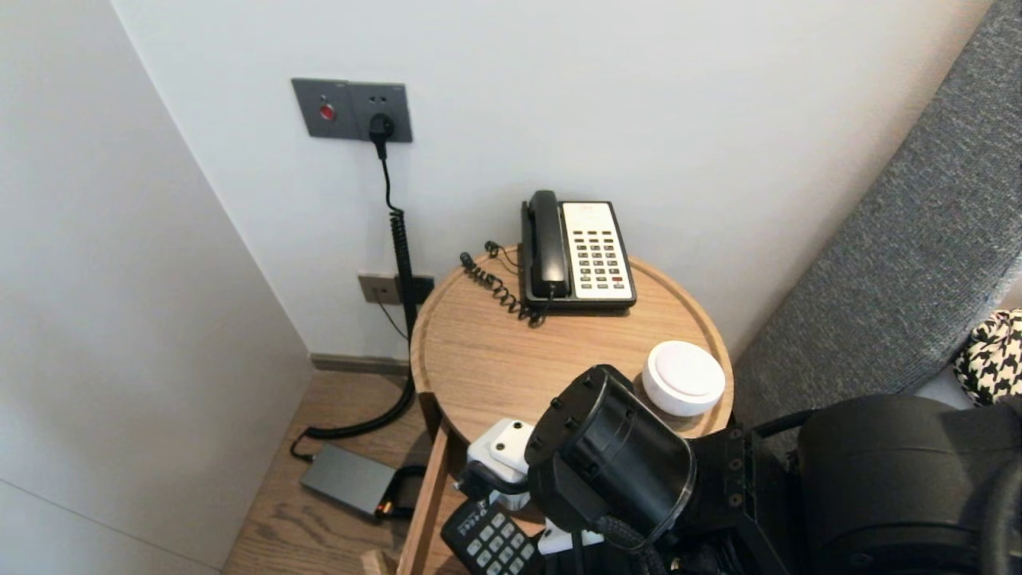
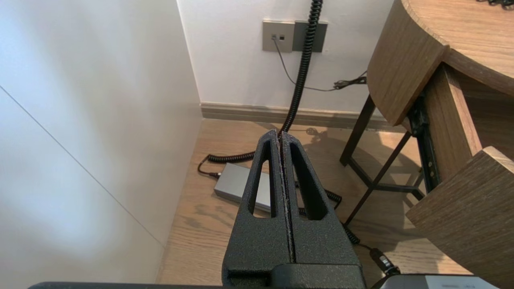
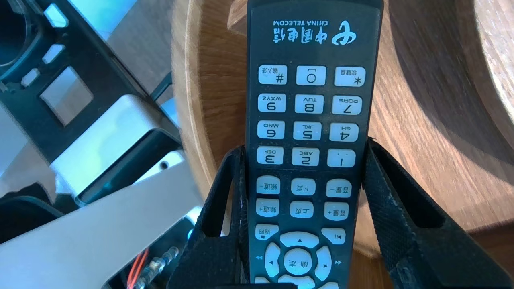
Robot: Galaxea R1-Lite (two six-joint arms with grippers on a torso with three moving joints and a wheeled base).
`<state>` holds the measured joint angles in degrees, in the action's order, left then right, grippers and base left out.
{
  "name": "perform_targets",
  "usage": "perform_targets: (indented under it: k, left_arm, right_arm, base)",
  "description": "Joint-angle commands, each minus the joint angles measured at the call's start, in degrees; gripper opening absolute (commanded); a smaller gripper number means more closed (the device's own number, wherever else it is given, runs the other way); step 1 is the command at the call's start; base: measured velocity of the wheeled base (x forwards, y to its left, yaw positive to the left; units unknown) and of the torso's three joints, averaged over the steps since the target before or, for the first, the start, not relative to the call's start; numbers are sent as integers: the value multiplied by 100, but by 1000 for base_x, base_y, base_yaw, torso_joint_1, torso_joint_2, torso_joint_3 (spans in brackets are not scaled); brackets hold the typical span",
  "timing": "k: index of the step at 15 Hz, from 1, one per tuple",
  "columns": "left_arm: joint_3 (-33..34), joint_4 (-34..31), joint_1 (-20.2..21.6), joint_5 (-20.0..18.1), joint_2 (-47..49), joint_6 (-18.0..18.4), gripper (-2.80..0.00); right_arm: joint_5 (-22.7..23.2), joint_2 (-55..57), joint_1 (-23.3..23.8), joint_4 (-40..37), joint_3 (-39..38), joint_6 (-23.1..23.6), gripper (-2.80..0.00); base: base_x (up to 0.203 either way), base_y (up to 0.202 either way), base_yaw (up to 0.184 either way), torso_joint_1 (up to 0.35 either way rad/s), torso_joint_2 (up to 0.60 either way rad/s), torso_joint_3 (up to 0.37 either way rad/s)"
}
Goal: Put the remote controls on the table in the drawer one by one
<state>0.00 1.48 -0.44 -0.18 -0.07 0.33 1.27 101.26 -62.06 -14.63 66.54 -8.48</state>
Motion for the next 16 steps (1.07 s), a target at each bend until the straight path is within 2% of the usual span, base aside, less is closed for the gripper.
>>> perform_targets:
  k: [1,14,16]
  left_arm:
    - [70,2,0,1,-1,2,-280]
    - [70,2,0,1,-1,2,-280]
    - [70,2,0,1,-1,2,-280]
  right_arm:
    - [5,235,-26,94,-36,-4,-280]
    - [-83,939,45,813,-144,-22,-280]
    - [-107,957,53,821,-71,-178,-280]
  base:
    - [0,0,0,0,0,0]
    - [0,0,0,0,0,0]
    - [0,0,0,0,0,0]
